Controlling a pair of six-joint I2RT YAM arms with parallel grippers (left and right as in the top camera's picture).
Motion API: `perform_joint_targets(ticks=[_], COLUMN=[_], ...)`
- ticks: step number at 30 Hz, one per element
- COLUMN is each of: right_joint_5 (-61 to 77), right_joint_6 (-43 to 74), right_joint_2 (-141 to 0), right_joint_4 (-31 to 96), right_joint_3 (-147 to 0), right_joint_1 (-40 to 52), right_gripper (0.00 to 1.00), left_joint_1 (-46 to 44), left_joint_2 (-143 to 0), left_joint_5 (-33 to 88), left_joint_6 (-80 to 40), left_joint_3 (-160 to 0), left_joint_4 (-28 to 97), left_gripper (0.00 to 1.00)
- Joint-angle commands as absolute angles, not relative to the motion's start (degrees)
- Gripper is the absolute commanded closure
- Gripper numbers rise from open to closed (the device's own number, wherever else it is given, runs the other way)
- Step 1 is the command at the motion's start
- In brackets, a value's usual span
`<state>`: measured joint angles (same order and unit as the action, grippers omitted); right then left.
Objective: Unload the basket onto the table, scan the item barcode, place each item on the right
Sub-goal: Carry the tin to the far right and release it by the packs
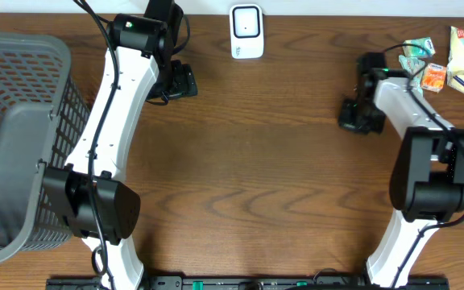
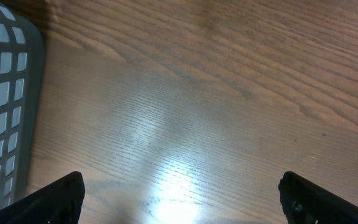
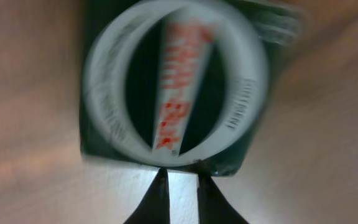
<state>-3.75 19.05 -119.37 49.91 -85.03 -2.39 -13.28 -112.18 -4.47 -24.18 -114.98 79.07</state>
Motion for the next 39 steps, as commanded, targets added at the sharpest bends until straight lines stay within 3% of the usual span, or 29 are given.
perform_joint_targets(ticks=[1,6,12,21,24,29,39], right_joint_5=[-5.72,3.73,24.03,25.85,20.6,-0.25,-16.14], right_joint_6=[18.98,16.62,8.67,7.62,7.99,11.94,12.6], right_joint_2=[-119.39,-119.37,-119.37,-119.37,-119.39,-120.95,-129.8], right_joint_4=[45.3,39.9,43.64,42.5,40.21,38.7,35.88], right_joint_3=[-85.06,-85.49,-88.03,-88.92,-88.88,-88.71,-88.73], right_joint_1=[-6.98,-11.99,-12.32,-7.35,-5.56,-2.81,-6.26], right_gripper=[0.91,0.88,0.95,0.99,0.98,0.98,0.99], left_joint_1=[-13.19,-13.19,-13.19,-13.19,-13.19,-13.19,-13.19], left_joint_2=[-112.55,-112.55,-112.55,-112.55,-112.55,-112.55,-112.55], left_joint_5=[-5.19,-5.19,-5.19,-5.19,-5.19,-5.19,-5.19], left_joint_6=[-24.1,-24.1,-24.1,-24.1,-24.1,-24.1,-24.1], left_joint_3=[-114.8,-114.8,-114.8,-114.8,-114.8,-114.8,-114.8], left_joint_4=[79.22,79.24,79.22,79.22,79.22,79.22,79.22], left_gripper=[0.02,0.02,0.02,0.02,0.02,0.02,0.02])
